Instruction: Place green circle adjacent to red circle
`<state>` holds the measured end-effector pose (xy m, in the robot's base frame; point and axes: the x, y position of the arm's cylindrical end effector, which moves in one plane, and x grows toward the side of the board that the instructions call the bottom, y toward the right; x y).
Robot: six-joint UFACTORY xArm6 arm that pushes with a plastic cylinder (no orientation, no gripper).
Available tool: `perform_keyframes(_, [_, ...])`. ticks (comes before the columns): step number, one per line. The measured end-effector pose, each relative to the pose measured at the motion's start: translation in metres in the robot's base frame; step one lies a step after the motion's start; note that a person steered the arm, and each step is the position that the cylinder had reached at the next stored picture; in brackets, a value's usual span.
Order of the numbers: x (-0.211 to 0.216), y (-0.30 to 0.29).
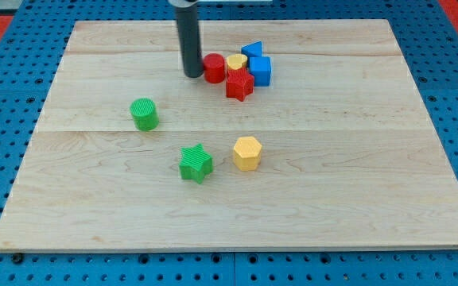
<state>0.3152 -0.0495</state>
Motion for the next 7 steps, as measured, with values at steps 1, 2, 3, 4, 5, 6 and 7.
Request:
perform_keyframes(1, [-0.012,0.008])
perform_keyframes(2, [0.017,-0.041])
perform_keyframes(3, [0.038,-0.084])
perform_keyframes(4, [0.095,-0.126])
perform_keyframes(5, [0.136,-0.104])
perform_keyframes(6, [0.107,-0.061])
perform_keyframes(7, [0.054,-0.061])
